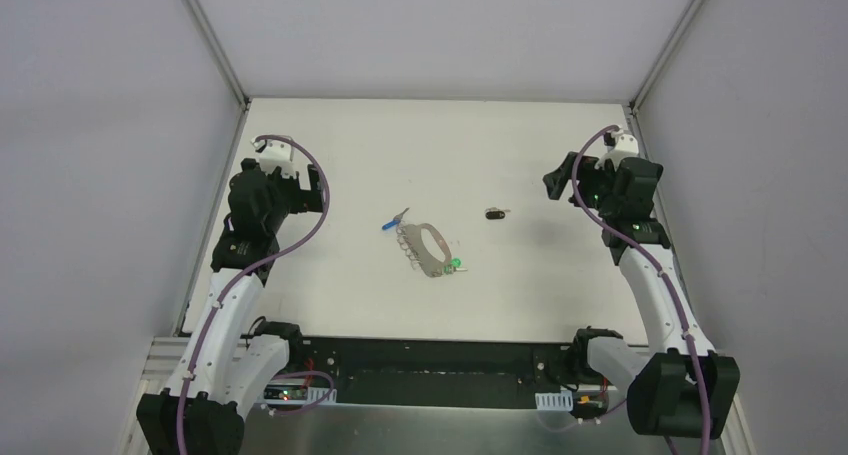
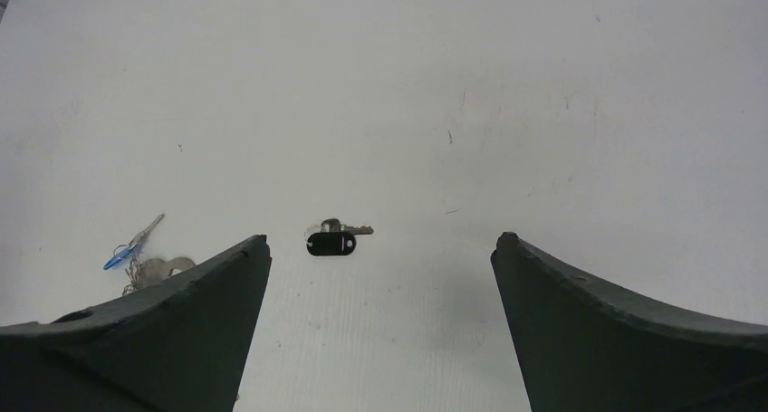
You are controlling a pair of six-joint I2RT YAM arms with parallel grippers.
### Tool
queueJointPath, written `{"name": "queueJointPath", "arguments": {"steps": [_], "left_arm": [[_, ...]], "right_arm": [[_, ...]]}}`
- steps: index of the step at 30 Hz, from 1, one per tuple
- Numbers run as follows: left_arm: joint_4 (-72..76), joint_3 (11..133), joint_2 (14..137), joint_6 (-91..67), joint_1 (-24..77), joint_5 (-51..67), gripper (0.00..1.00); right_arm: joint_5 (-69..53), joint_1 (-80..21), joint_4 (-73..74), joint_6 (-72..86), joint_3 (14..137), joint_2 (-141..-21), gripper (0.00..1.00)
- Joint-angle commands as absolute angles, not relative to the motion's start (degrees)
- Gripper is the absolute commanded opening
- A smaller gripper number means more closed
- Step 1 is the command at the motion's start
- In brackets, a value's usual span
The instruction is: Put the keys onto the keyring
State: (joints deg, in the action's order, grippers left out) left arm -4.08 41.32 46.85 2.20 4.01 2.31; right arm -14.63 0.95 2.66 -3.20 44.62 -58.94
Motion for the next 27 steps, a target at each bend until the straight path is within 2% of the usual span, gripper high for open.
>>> {"name": "queueJointPath", "arguments": {"steps": [1,9,15,17,19,21,24,25,27], "left_arm": [[-2.5,41.2,46.1,1.8,3.6,1.3,0.99],[-3.4,41.6,46.1,2.1,3.6,1.2,0.99],[-12.0,47.7,47.0,4.5,3.6,-0.3,0.99],[-16.6,49.5,46.8,7.8,3.6,6.3,0.99],[-21.3,49.7,46.3,14.5,4.4,18.6,1.0],[-28.2,51.6,48.1,19.3,9.5,21.1,1.0],[-36.3,54.6,53.8,26.8,22.1,12.7,1.0],[-37.2,55.2,55.6,27.7,25.0,11.5,0.98],[-37.2,56.2,59.4,28.2,28.4,11.9,0.89]], "right_arm": [[-18.7,2.3,2.2,-2.8,45.0,-58.3,0.98],[-20.1,2.7,2.6,-3.7,45.0,-58.5,0.98],[-25.3,2.7,5.3,-7.4,46.0,-58.9,0.98],[-26.8,1.0,7.7,-9.7,47.0,-59.7,0.98],[-23.1,-4.5,11.1,-13.3,48.3,-61.2,0.98],[-20.4,-9.3,13.0,-16.5,48.5,-62.6,0.98],[-25.6,-11.1,11.7,-17.2,45.7,-62.9,0.98],[-27.1,-11.1,11.6,-17.5,45.3,-62.7,0.98],[-27.6,-11.1,11.8,-17.4,44.8,-62.1,0.98]]}}
